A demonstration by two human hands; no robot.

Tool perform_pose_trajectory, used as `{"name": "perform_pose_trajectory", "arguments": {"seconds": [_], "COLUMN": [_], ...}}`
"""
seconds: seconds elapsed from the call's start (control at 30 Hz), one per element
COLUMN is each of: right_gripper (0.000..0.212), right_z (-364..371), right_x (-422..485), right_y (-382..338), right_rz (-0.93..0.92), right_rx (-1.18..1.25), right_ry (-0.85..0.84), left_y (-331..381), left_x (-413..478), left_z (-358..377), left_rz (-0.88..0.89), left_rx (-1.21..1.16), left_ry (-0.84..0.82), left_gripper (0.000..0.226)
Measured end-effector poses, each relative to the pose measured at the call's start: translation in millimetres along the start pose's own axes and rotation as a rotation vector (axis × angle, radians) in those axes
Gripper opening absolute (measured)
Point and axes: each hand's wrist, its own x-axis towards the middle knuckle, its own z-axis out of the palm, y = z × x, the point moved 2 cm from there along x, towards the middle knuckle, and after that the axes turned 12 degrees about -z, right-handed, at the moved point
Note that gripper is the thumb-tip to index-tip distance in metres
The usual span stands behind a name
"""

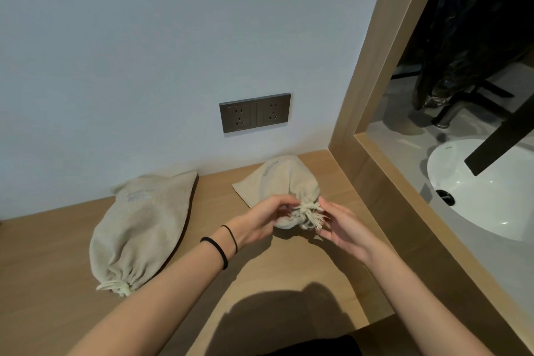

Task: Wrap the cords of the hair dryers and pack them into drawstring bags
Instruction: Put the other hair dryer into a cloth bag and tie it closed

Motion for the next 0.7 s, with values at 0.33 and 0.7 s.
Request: {"name": "perform_pose_trajectory", "arguments": {"seconds": [0.33, 0.7], "right_gripper": [0.015, 0.023], "right_z": [6.2, 21.4], "right_x": [8.0, 11.8], "right_y": [-7.8, -10.2], "right_rz": [0.063, 0.023], "right_rx": [-0.016, -0.192], "right_ry": [-0.017, 0.005], "left_y": [10.4, -1.5], "left_x": [-12.2, -11.0], "left_z": [-28.5, -20.5], "left_rz": [0.489, 0.166], "left_rx": [1.101, 0.06], "left_ry": [0.597, 0.08], "left_gripper": [0.046, 0.033]}}
